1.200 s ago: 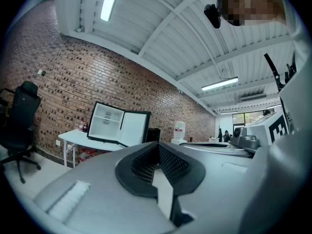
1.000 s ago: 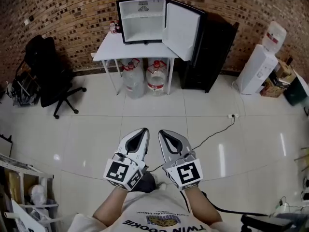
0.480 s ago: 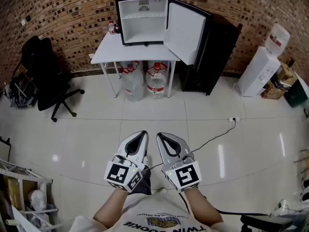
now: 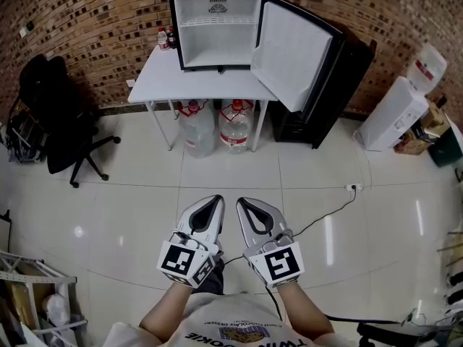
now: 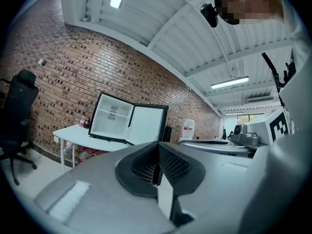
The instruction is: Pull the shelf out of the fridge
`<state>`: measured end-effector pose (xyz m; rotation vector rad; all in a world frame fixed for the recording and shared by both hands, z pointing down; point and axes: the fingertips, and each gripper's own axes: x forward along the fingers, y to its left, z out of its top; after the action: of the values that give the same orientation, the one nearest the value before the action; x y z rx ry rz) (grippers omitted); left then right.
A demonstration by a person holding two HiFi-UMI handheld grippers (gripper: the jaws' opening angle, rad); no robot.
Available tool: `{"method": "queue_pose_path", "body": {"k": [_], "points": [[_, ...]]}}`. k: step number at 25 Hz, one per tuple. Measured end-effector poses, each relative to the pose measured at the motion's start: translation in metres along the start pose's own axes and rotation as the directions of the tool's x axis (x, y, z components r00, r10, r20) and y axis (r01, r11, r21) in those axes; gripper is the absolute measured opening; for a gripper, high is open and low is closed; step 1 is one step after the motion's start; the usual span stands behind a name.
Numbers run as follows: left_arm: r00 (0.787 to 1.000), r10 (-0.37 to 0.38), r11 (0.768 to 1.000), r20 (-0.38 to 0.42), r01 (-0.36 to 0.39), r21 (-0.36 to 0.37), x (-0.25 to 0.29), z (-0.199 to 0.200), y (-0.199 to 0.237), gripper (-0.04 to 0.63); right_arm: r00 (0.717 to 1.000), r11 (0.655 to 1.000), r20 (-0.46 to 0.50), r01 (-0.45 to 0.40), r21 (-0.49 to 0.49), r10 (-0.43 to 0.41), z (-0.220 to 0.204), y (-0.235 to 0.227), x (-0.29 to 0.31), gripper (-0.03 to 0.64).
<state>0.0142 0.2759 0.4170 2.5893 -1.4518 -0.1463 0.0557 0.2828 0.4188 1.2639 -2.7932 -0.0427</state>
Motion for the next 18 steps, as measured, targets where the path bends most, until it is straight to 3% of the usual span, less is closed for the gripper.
{"method": "queue_pose_path", "body": {"k": [18], "points": [[0.998,-0.055,0.999,0.018,0.055,-0.003,0.106,0.043,0.134,0.002,0.999,0.999,-0.023,0.049,0.009,-0.048,0.024,-0.057,0.169,0.005]]}}
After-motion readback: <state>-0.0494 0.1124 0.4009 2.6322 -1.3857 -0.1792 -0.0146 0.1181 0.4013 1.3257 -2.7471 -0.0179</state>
